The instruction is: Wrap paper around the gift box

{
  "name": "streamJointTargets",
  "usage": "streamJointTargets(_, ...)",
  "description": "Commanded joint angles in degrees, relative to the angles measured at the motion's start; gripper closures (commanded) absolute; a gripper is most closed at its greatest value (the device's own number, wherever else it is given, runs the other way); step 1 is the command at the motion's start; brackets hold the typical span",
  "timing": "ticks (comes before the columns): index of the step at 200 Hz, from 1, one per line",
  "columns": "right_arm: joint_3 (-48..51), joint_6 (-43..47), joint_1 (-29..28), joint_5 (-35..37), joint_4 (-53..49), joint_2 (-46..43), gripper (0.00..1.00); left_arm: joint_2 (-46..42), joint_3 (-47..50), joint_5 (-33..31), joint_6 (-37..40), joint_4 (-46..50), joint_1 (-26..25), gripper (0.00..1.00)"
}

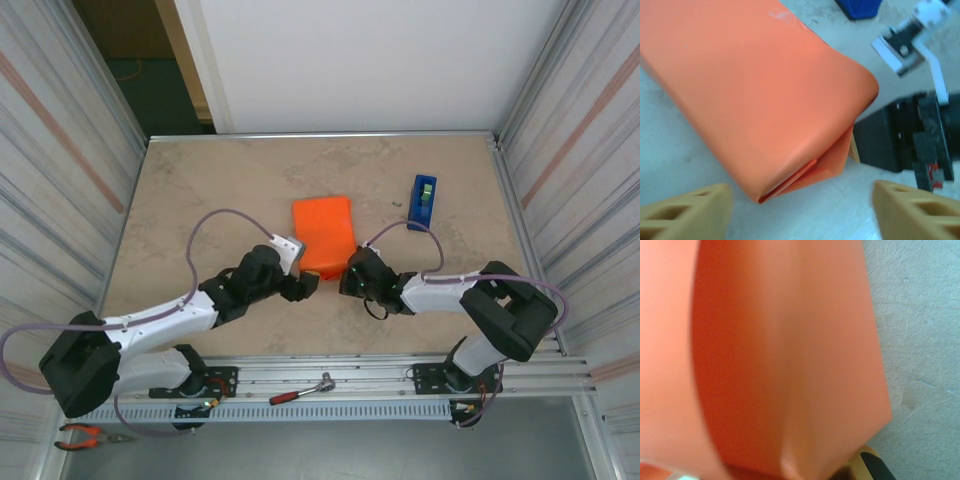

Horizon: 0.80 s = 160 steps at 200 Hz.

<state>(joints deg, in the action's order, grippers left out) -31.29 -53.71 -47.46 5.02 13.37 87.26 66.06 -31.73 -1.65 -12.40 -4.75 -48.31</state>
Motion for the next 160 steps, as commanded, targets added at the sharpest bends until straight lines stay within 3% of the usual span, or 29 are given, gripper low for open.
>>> streamJointTargets(1, -1.5, 2.1, 1.6, -1.9, 0.2, -1.3, 1.00, 0.8, -2.9, 1.3, 11.8, 3.0, 0.4, 0.16)
streamJointTargets(27, -1.5, 2.4, 2.8, -3.3, 0.0, -1.6, 1.00, 2.9, -2.7, -2.2, 20.4, -0.7, -1.7, 0.10)
streamJointTargets(41, -1.8, 2.6, 3.5, -4.4, -0.3, -1.2, 1.00, 3.7, -2.3, -4.0, 25.5, -3.2, -2.5, 0.02)
streamJointTargets(103, -1.9, 2.8, 4.1, -6.0, 0.5, -0.6, 1.00, 9.7, -4.3, -8.5, 44.5, -6.0, -5.3, 0.01)
streamJointTargets(160, -1.9, 2.8, 4.9, -6.6, 0.4, -1.1, 1.00, 16.4, -2.7, -12.9, 50.9, -17.4, -5.8, 0.01)
